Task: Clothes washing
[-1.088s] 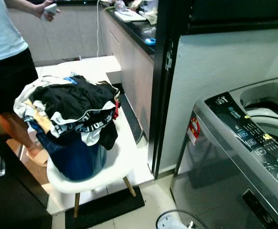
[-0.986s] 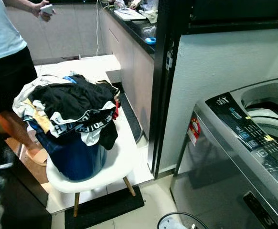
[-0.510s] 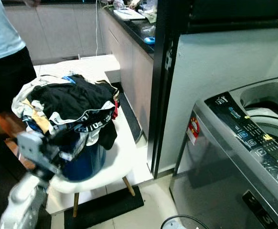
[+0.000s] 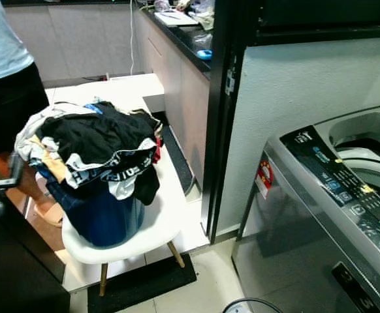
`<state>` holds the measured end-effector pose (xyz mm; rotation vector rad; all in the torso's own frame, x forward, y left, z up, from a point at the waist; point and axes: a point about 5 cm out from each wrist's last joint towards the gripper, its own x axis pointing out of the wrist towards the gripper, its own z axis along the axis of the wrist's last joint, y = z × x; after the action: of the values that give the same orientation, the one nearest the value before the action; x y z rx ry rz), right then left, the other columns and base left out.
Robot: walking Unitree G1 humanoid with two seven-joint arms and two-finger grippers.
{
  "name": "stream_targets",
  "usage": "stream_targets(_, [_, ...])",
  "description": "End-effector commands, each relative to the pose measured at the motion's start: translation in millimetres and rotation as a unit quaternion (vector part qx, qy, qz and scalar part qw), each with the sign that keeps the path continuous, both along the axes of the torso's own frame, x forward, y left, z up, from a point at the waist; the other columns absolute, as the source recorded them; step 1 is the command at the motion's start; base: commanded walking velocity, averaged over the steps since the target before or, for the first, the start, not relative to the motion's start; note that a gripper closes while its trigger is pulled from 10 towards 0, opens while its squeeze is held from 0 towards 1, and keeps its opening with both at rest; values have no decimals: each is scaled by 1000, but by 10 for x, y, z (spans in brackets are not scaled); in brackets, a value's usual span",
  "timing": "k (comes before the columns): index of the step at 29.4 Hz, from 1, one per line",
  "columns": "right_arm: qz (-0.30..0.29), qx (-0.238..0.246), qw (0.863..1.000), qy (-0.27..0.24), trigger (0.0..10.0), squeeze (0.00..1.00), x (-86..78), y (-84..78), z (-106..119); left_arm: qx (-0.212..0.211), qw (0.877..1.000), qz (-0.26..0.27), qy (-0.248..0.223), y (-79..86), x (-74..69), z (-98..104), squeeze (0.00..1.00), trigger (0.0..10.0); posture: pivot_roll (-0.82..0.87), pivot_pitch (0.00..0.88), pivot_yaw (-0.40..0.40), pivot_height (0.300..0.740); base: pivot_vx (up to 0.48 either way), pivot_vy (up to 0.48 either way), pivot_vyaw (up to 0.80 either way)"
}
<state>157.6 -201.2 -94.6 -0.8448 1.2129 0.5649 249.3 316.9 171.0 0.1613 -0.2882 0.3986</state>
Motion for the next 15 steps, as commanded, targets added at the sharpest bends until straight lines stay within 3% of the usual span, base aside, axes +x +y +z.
stream_targets(1, [-3,-6,1000,4,10000,0,-40,-26,-12,-6,1000,-2,19,10,56,-34,0,10000,66,0,-70,740,0,0,0])
stream_targets(8, [-3,-10,1000,11,10000,0,-79,-50,-23,-21,998,-53,40,-202,329,-70,0,10000,68,0,-77,740,0,0,0])
stream_targets(12, [-8,-13,1000,15,10000,0,-103,-75,-27,31,991,-111,69,-480,549,-39,0,10000,60,0,-72,740,0,0,0])
stream_targets(15, [-11,-14,1000,16,10000,0,-112,-86,-29,48,987,-130,83,-579,595,-50,0,10000,50,0,-69,740,0,0,0])
